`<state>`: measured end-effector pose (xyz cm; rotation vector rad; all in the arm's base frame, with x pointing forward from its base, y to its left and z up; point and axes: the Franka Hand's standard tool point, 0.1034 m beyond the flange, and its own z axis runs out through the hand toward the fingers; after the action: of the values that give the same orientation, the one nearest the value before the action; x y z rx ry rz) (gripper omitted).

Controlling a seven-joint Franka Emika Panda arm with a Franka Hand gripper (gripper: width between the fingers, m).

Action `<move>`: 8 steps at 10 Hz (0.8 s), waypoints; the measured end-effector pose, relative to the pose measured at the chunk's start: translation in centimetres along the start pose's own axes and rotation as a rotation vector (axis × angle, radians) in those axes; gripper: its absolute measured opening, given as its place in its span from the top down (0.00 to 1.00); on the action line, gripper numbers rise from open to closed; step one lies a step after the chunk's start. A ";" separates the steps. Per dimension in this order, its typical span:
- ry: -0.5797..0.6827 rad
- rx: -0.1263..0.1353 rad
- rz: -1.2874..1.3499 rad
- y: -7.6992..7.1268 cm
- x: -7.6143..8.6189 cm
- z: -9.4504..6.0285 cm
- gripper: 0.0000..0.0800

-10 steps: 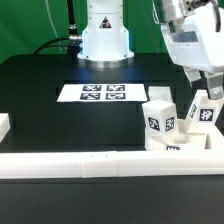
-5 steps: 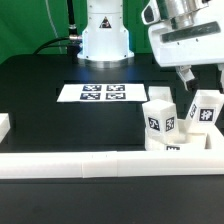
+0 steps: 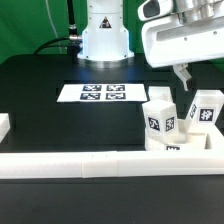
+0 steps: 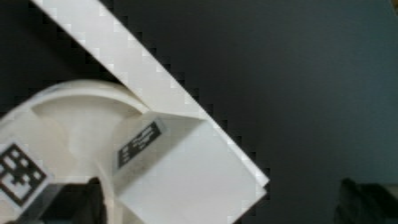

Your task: Assemble stool

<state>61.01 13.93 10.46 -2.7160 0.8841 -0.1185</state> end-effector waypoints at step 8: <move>0.029 -0.032 -0.599 -0.8 -0.2 0.0 0.19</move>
Offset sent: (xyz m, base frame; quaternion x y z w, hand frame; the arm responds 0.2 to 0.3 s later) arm 0.0000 0.0000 0.0000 0.0000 0.0000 -0.1296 0.9916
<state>61.26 14.65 10.69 -2.9222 0.0527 -0.2630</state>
